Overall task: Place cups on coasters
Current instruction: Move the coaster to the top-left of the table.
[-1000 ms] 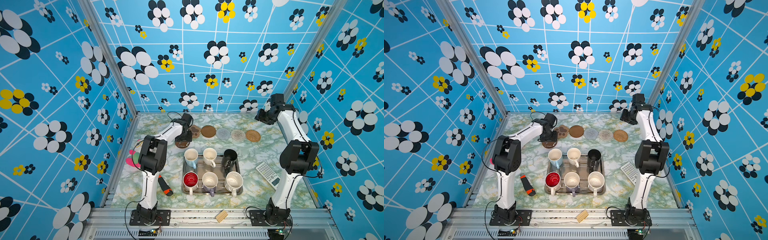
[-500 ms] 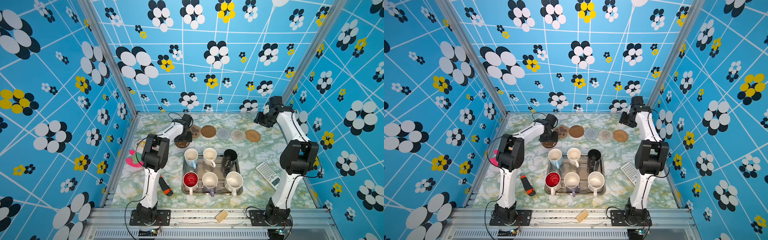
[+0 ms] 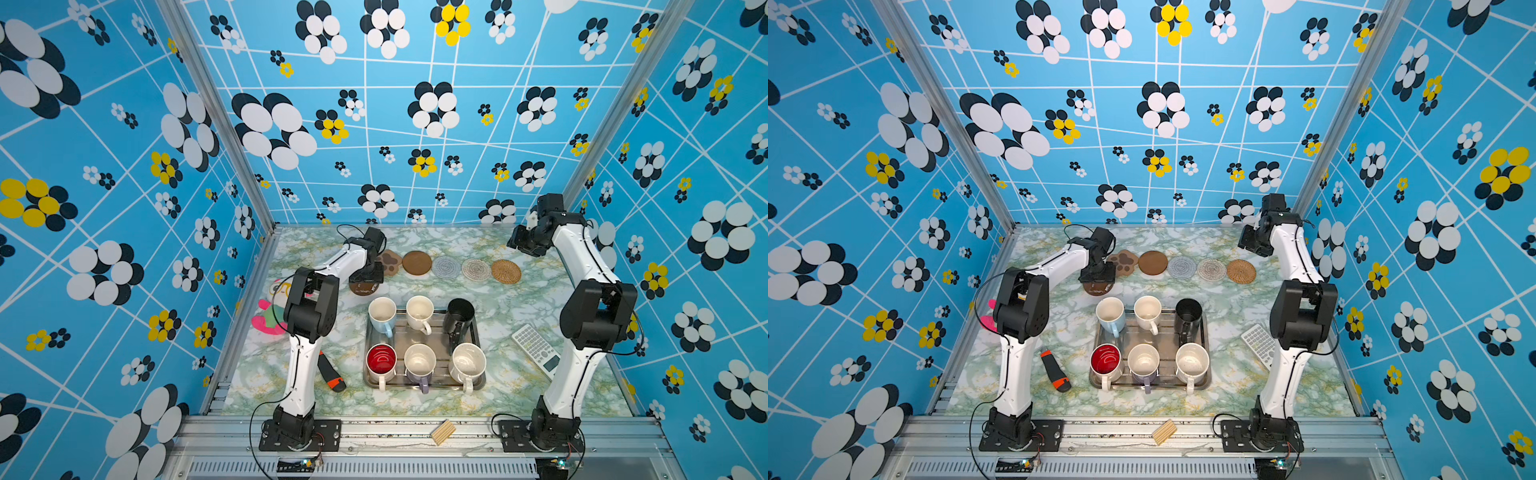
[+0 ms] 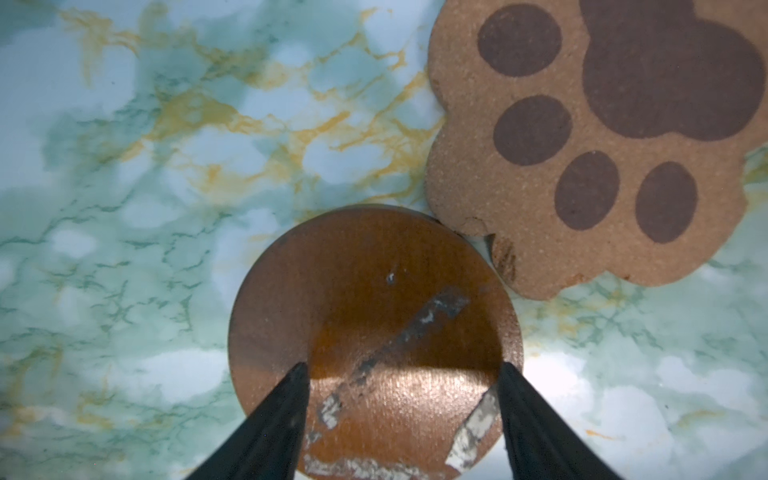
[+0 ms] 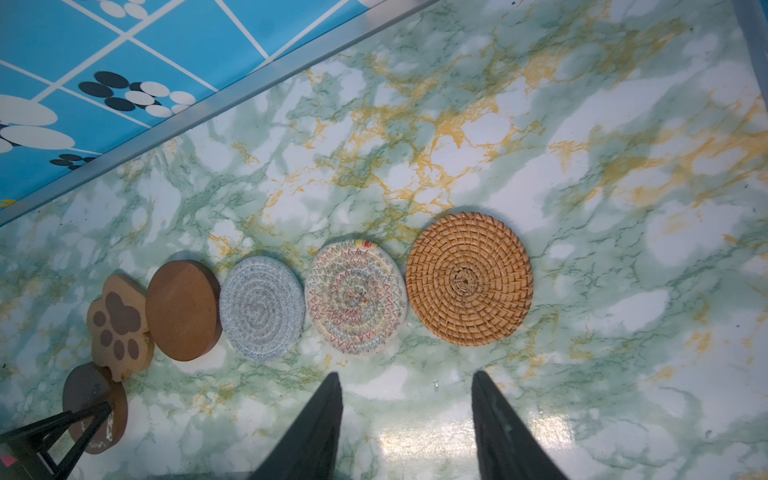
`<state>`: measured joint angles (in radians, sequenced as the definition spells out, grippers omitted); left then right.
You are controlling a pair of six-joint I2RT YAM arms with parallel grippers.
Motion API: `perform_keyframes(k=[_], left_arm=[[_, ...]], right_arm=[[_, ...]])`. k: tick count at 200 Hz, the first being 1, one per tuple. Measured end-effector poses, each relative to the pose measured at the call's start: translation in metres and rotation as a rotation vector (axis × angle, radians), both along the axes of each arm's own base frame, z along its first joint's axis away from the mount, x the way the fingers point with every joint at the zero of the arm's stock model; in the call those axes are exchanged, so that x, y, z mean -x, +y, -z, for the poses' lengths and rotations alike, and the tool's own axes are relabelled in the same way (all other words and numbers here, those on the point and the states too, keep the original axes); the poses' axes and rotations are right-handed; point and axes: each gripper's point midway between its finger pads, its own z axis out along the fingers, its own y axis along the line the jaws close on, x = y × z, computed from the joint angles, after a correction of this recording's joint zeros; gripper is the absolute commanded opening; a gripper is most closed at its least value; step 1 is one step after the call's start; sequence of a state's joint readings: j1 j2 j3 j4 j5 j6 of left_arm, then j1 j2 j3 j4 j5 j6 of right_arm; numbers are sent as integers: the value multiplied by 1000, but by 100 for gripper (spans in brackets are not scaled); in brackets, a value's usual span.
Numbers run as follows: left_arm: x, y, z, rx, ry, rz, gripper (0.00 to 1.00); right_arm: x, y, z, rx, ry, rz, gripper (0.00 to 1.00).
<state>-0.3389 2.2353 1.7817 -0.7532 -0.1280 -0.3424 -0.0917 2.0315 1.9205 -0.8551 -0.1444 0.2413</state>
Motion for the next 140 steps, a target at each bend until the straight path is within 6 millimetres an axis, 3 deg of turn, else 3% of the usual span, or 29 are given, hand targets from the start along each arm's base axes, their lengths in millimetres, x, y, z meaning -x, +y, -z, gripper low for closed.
perform_keyframes(k=[140], left_arm=[[-56,46,-5,-93,-43,-83,72]], right_arm=[[9,1,-1,-1,6,0,53]])
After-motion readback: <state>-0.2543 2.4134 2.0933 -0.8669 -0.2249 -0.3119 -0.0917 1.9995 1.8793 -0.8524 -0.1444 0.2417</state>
